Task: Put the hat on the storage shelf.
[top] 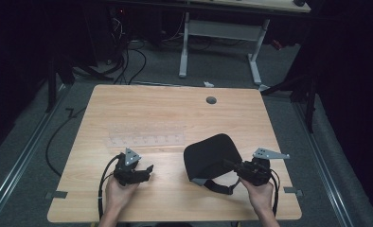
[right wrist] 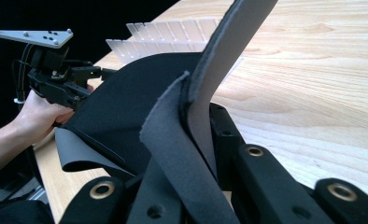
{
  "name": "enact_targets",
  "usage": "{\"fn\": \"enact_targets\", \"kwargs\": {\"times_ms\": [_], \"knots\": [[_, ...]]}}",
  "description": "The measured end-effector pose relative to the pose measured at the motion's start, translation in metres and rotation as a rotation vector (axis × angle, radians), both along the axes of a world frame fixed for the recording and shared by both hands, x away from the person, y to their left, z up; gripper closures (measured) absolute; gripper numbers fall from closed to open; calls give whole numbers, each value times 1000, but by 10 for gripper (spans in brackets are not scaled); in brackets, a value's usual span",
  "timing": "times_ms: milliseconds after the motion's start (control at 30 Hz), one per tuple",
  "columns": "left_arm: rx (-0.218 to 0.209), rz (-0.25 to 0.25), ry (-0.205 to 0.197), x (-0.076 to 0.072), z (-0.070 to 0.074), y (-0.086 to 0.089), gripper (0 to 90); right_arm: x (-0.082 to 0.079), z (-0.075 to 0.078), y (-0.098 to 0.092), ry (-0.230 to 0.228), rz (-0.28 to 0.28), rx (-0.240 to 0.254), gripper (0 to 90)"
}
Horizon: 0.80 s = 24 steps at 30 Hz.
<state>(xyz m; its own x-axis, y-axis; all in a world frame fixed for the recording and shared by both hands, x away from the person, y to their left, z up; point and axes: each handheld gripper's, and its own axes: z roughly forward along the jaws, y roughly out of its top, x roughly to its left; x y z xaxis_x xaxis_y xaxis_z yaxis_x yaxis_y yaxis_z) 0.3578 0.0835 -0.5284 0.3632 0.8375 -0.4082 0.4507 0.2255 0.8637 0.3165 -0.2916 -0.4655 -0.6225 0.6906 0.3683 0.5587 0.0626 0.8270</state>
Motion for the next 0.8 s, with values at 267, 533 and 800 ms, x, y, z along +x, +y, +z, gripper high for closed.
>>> {"fn": "enact_targets", "kwargs": {"times_ms": [267,533,800], "knots": [[-43,-103,-53,-16,22,-17,255,2,5,11,-1,27,17,856],[-43,-181,-102,-30,34,-33,239,5,5,27,7,60,10,855],[-41,-242,-132,-39,42,-41,224,8,5,32,29,65,13,854]]}}
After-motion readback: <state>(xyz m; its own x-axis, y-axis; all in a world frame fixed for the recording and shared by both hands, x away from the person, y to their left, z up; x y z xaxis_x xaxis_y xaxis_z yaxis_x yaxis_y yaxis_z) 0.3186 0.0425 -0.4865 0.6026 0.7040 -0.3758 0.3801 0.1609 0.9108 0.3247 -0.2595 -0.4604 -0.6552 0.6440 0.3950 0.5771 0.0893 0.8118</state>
